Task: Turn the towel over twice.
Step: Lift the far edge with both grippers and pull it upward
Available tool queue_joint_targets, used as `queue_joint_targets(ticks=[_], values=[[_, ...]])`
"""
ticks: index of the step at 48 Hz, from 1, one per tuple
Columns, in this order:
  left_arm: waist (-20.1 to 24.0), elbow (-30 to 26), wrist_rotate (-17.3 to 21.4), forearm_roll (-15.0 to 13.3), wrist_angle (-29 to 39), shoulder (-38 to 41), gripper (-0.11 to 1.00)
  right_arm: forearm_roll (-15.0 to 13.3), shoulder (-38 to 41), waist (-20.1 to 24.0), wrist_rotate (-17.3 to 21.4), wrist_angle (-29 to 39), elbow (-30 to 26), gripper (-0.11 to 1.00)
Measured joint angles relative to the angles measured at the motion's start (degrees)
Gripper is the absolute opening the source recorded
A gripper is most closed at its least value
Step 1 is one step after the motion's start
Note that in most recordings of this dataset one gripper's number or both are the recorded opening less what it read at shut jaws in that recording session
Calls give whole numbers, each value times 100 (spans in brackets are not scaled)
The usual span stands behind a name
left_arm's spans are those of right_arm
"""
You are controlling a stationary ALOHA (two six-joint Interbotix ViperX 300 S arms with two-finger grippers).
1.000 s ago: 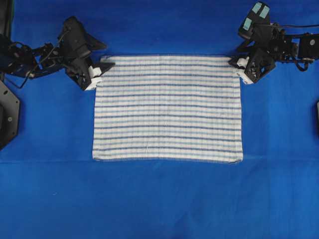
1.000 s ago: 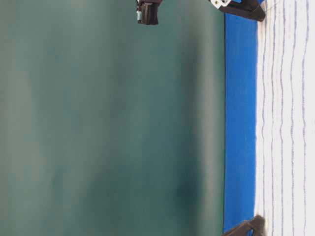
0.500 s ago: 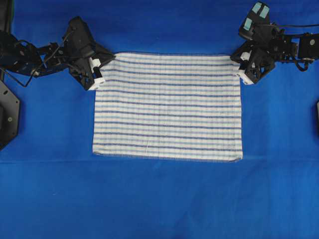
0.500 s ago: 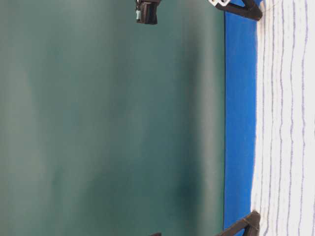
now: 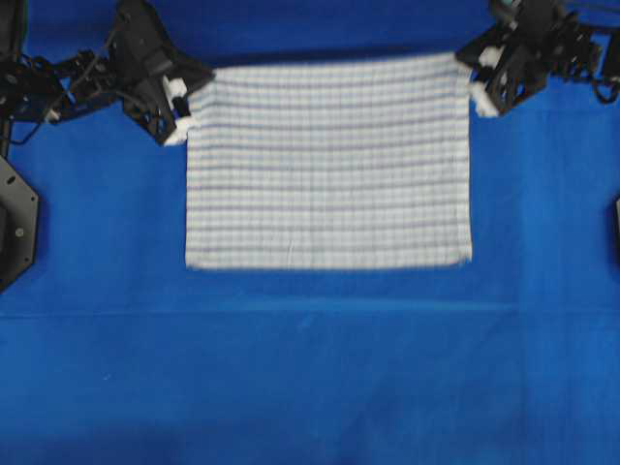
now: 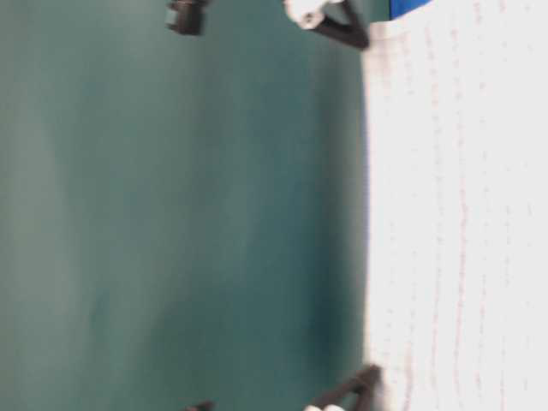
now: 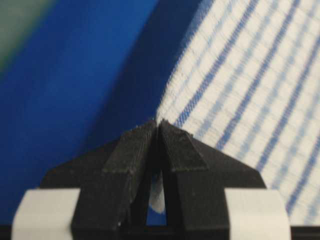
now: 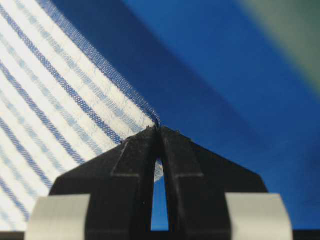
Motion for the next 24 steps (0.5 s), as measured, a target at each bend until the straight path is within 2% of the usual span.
queue_joint_targets(ticks=[6,13,24], values=[[237,-334,246,0,308,-422,1,-202,-422,-185,0,299,-255,5],[439,-694,272,0,721,-949,1,-448,-870,-237,-9,642,-545,5],[527,-1028,272,0,923,-1591,1,-703,-1485,-229,-26,1020,-923,5]])
